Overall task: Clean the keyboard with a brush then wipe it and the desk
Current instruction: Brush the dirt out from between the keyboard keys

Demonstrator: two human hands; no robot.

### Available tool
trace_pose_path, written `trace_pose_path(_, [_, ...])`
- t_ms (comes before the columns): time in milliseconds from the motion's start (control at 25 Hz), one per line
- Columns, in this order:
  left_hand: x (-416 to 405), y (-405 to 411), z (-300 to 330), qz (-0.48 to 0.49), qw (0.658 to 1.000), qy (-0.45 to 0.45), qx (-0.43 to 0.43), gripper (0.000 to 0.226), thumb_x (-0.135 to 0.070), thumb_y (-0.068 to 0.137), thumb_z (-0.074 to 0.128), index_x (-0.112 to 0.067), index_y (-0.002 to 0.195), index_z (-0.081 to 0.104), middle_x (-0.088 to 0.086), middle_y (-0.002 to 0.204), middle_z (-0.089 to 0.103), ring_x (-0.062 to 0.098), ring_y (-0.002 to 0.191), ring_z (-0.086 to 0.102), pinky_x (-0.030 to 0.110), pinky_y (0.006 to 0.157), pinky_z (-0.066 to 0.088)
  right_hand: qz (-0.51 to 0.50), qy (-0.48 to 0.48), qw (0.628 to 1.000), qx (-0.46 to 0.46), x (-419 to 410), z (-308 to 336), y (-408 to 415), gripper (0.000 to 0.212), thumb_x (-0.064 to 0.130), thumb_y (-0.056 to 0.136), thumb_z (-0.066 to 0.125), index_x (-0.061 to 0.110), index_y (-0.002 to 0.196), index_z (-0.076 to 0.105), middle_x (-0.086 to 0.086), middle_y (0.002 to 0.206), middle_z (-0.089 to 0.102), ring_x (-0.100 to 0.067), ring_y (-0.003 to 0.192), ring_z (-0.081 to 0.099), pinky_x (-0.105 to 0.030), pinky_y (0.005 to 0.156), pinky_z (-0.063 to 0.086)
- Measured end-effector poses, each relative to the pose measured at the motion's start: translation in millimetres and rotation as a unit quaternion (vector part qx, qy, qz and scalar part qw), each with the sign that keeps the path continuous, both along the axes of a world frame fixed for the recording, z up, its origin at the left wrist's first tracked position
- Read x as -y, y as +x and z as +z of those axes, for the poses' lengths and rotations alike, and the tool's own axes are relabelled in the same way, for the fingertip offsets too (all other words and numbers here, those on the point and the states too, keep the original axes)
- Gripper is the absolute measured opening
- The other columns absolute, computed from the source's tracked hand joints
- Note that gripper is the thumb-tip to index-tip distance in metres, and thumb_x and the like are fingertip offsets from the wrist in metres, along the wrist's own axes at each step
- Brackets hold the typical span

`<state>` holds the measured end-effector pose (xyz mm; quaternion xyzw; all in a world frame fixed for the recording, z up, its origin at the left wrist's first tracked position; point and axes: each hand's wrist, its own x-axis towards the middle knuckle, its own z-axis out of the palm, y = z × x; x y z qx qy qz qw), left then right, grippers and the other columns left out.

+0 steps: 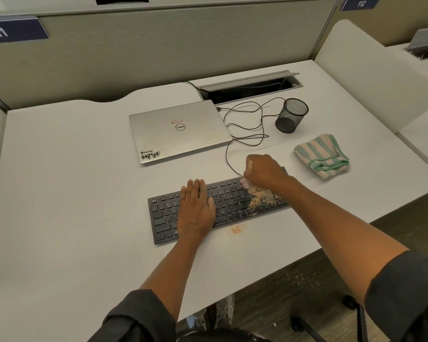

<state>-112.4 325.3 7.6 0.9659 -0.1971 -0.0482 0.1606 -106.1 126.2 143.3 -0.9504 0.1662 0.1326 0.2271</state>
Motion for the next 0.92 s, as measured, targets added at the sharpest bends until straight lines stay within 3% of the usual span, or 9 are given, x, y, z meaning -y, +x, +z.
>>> trace_pose_path(80, [0.2, -0.2, 0.4, -0.001, 1.0, 0.001, -0.001, 0.064, -0.035, 0.106, 0.027, -0.003, 0.16, 0.016, 0.016, 0.166, 0.022, 0.03, 0.156, 0.012, 0.042, 0.128, 0.0, -0.025, -0.007, 1.0, 0.012, 4.9, 5.7, 2.6, 0.008, 0.011, 0.089, 0.056, 0.008, 0.085, 0.063, -0.01, 0.083, 0.072, -0.027, 0.071, 0.067, -0.032, 0.067, 0.054])
trace_pose_path(160, [-0.3, 0.1, 0.4, 0.0, 1.0, -0.001, 0.004, 0.064, -0.035, 0.106, 0.028, -0.003, 0.16, 0.017, 0.017, 0.165, 0.023, 0.03, 0.155, 0.014, 0.043, 0.128, 0.002, -0.052, 0.092, 0.994, 0.016, -0.8, 9.4, 1.6, 0.015, 0.01, 0.092, 0.056, 0.004, 0.086, 0.068, -0.013, 0.078, 0.075, -0.028, 0.067, 0.072, -0.034, 0.069, 0.06])
trace_pose_path(280, [0.0, -0.3, 0.3, -0.004, 1.0, -0.002, -0.001, 0.064, -0.035, 0.106, 0.027, -0.003, 0.16, 0.017, 0.017, 0.165, 0.023, 0.03, 0.155, 0.013, 0.043, 0.128, 0.002, -0.07, 0.244, 0.967, -0.008, -17.4, 1.9, -6.7, 0.011, 0.01, 0.095, 0.056, 0.006, 0.091, 0.066, -0.014, 0.077, 0.076, -0.023, 0.061, 0.069, -0.029, 0.057, 0.058])
trace_pose_path(400, [-0.5, 0.4, -2.0, 0.002, 1.0, -0.009, 0.014, 0.066, -0.036, 0.102, 0.021, -0.002, 0.158, 0.024, 0.018, 0.163, 0.029, 0.032, 0.154, 0.018, 0.045, 0.128, 0.006, -0.081, 0.18, 0.98, -0.006, -13.1, -7.0, -8.8, 0.008, 0.012, 0.092, 0.058, 0.011, 0.091, 0.065, -0.01, 0.078, 0.075, -0.019, 0.058, 0.066, -0.026, 0.05, 0.05])
trace_pose_path(480, [-0.4, 0.5, -4.3, 0.007, 1.0, -0.013, 0.025, 0.07, -0.038, 0.099, 0.017, -0.002, 0.157, 0.027, 0.018, 0.161, 0.032, 0.032, 0.153, 0.021, 0.045, 0.128, 0.007, -0.074, 0.039, 0.996, 0.018, 0.5, -7.0, -6.3, 0.007, 0.017, 0.089, 0.059, 0.015, 0.089, 0.066, -0.005, 0.082, 0.074, -0.02, 0.071, 0.067, -0.026, 0.057, 0.046])
trace_pose_path(520, [-0.7, 0.5, -5.2, 0.006, 1.0, -0.012, 0.026, 0.071, -0.039, 0.098, 0.016, -0.002, 0.157, 0.027, 0.018, 0.161, 0.032, 0.032, 0.153, 0.021, 0.045, 0.128, 0.008, -0.08, 0.014, 0.996, 0.041, 4.4, -5.2, -5.7, 0.007, 0.018, 0.087, 0.059, 0.016, 0.088, 0.066, -0.004, 0.084, 0.073, -0.021, 0.076, 0.066, -0.029, 0.062, 0.047])
trace_pose_path(600, [-0.6, 0.8, -6.3, 0.005, 1.0, -0.014, 0.025, 0.071, -0.039, 0.098, 0.016, -0.001, 0.157, 0.027, 0.018, 0.161, 0.033, 0.033, 0.153, 0.022, 0.045, 0.128, 0.008, -0.103, 0.082, 0.988, 0.077, 4.8, -3.5, -6.6, 0.007, 0.019, 0.086, 0.058, 0.017, 0.087, 0.065, -0.003, 0.081, 0.074, -0.021, 0.071, 0.069, -0.034, 0.065, 0.055])
trace_pose_path(680, [-0.5, 0.8, -6.4, 0.005, 0.999, -0.016, 0.029, 0.07, -0.039, 0.098, 0.017, -0.001, 0.156, 0.027, 0.019, 0.16, 0.033, 0.033, 0.152, 0.023, 0.046, 0.128, 0.009, -0.113, 0.153, 0.979, 0.07, -5.3, -3.8, -10.5, 0.008, 0.016, 0.09, 0.056, 0.016, 0.089, 0.064, -0.003, 0.074, 0.075, -0.017, 0.059, 0.069, -0.029, 0.056, 0.056])
trace_pose_path(920, [-0.7, -0.2, -4.1, 0.005, 1.0, -0.013, 0.025, 0.071, -0.04, 0.099, 0.014, -0.001, 0.158, 0.024, 0.019, 0.162, 0.03, 0.032, 0.153, 0.02, 0.044, 0.128, 0.005, -0.035, 0.149, 0.984, -0.088, -5.2, -2.3, -19.7, 0.028, 0.01, 0.096, 0.046, -0.002, 0.084, 0.068, -0.016, 0.07, 0.074, -0.02, 0.049, 0.064, -0.023, 0.043, 0.048])
